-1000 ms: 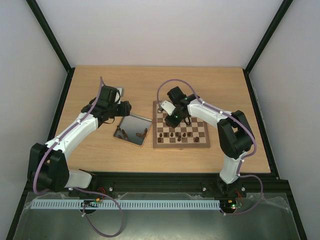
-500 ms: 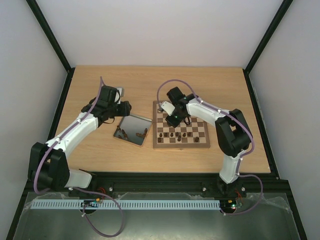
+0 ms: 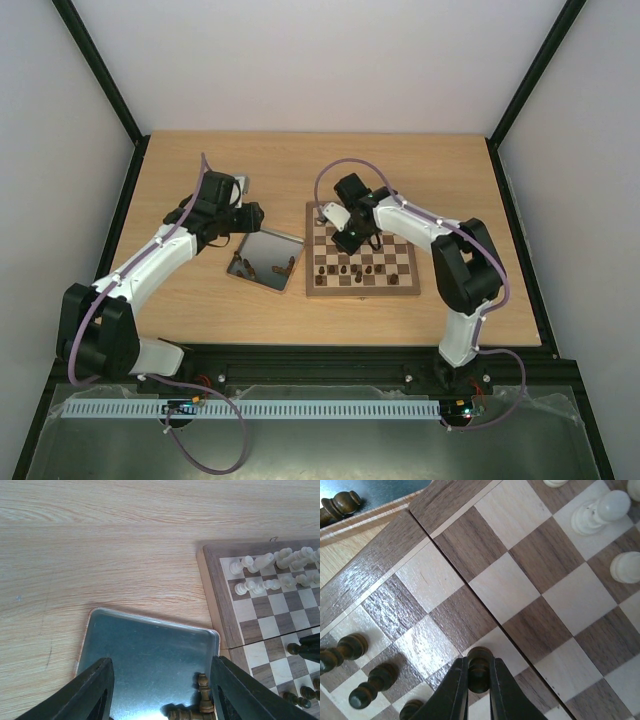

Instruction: Set up the chess pieces on the board

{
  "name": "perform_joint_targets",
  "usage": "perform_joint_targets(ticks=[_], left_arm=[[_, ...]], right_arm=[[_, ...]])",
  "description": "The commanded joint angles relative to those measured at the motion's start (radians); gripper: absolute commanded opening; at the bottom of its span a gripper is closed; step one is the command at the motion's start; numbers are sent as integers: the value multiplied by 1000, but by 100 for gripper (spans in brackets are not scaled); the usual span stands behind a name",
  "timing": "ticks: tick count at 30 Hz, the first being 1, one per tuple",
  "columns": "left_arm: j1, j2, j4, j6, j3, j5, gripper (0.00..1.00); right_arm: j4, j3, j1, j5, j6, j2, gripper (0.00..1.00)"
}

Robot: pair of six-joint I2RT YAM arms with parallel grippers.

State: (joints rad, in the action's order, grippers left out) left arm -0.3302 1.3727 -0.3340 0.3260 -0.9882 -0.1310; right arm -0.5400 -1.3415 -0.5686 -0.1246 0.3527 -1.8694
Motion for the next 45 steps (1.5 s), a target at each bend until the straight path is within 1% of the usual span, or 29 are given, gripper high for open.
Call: perform_joint_targets(ticks=[1, 15, 22, 34, 45], left_arm=[[10, 8, 14, 4, -9, -13, 54], [10, 8, 13, 4, -10, -25, 54], [10, 5, 13, 4, -8, -29, 54], [10, 11, 13, 2, -8, -32, 54], [11, 16, 13, 2, -7, -35, 54]], right_arm=[[-66, 24, 25, 20, -6, 82, 5], [-100, 267, 224, 37, 27, 354, 5], [-120, 349, 258, 51, 53, 420, 5], [-114, 402, 259, 0, 77, 404, 7], [-52, 423, 259, 30, 70, 372, 8]])
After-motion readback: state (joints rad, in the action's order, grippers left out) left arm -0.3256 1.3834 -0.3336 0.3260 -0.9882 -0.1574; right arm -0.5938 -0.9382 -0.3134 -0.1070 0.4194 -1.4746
